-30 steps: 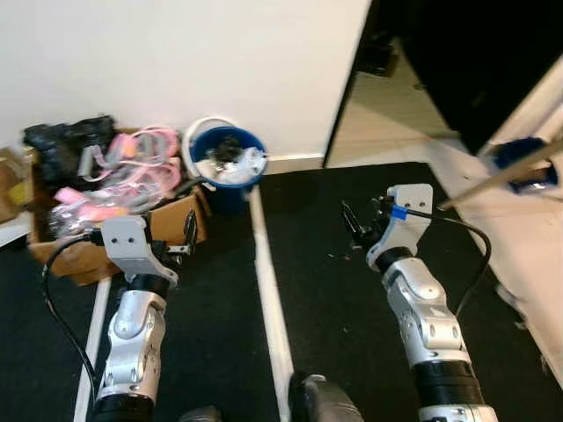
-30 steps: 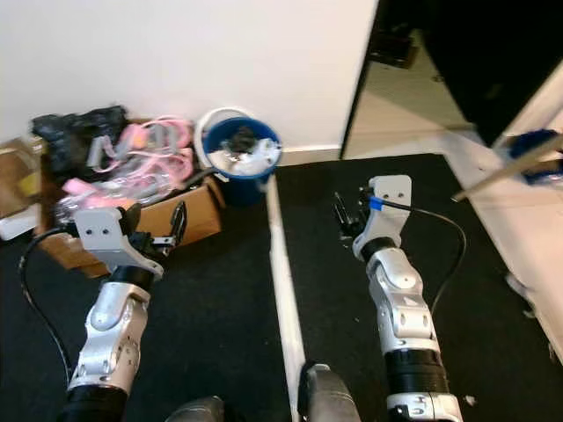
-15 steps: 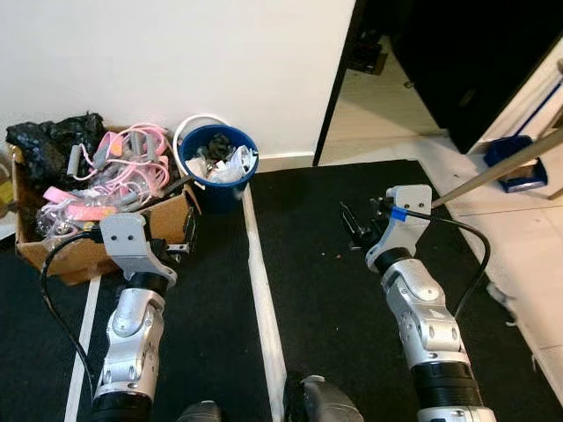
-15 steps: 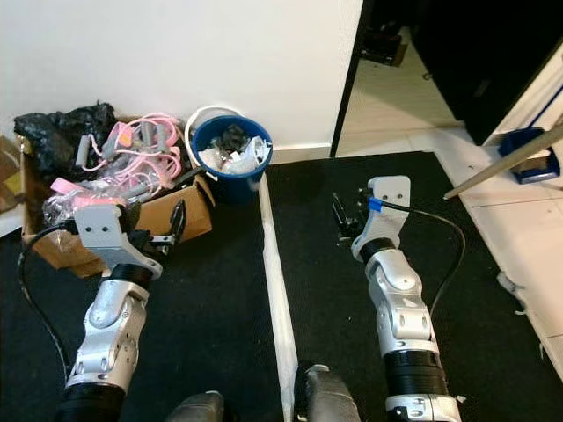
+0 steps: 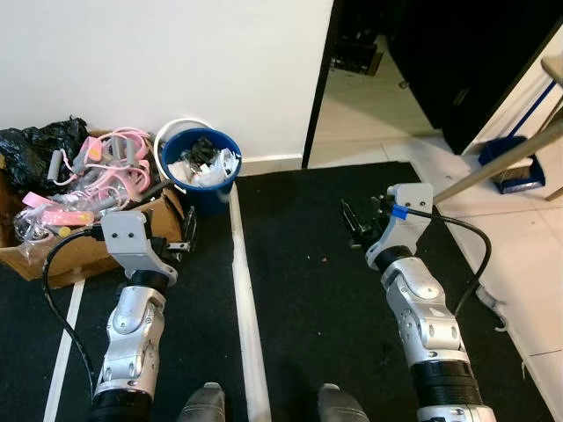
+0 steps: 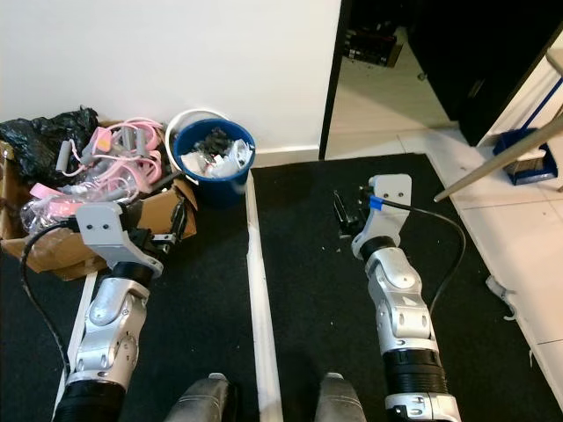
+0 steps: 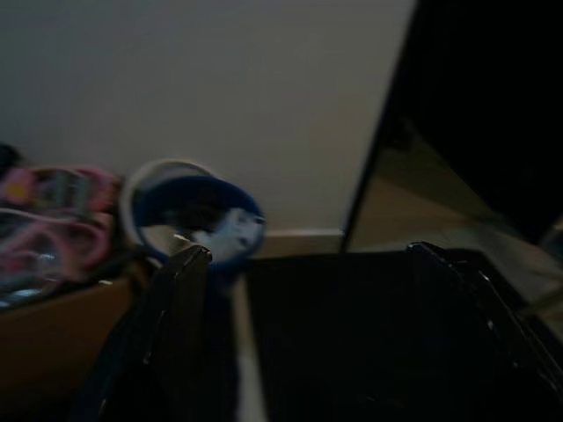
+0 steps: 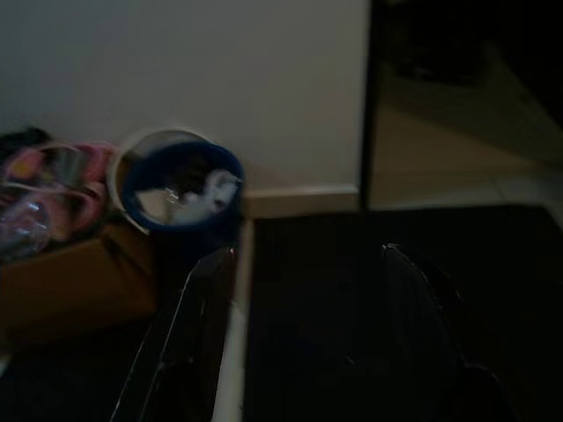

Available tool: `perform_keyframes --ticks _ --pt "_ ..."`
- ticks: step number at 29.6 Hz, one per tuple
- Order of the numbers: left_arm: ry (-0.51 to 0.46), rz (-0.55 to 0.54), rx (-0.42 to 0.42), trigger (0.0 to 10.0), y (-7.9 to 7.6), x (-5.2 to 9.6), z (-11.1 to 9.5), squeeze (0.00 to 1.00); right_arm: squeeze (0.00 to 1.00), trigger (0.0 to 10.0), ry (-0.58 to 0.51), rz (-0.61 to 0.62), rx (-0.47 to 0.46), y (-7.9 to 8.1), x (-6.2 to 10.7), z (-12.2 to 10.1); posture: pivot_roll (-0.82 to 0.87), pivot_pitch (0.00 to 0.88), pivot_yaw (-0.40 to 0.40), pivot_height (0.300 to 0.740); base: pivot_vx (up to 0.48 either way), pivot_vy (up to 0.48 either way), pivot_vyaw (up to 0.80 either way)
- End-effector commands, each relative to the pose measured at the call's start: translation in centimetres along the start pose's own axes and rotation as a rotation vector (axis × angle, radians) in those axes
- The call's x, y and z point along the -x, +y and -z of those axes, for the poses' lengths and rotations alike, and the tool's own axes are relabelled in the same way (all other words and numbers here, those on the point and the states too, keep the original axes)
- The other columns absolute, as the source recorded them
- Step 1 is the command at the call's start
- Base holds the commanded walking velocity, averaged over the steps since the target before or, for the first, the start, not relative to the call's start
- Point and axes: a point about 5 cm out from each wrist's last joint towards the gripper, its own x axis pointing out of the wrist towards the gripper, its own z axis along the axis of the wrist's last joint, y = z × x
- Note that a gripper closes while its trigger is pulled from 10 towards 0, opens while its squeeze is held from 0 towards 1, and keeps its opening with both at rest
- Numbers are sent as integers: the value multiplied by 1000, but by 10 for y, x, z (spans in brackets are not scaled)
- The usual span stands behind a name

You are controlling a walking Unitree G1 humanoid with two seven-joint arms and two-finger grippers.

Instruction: Picking trash to rubbish bin

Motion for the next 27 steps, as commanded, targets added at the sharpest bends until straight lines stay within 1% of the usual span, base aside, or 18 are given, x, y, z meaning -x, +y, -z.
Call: perform_keyframes --ticks 1,11,24,27 --pt "29 4 3 10000 0 3 6 0 0 10000 5 8 -10 -2 2 1 25 153 5 740 0 -412 0" --pt "27 1 9 10000 0 3 5 0 0 10000 4 7 -9 -2 2 1 25 153 5 740 0 -409 0" --pt "26 -5 20 10000 1 4 6 0 0 10000 12 6 -6 -1 2 3 24 142 4 740 0 0 0" --pt "27 -5 22 10000 1 4 6 0 0 10000 15 5 -3 -1 2 4 23 139 6 740 0 0 -769"
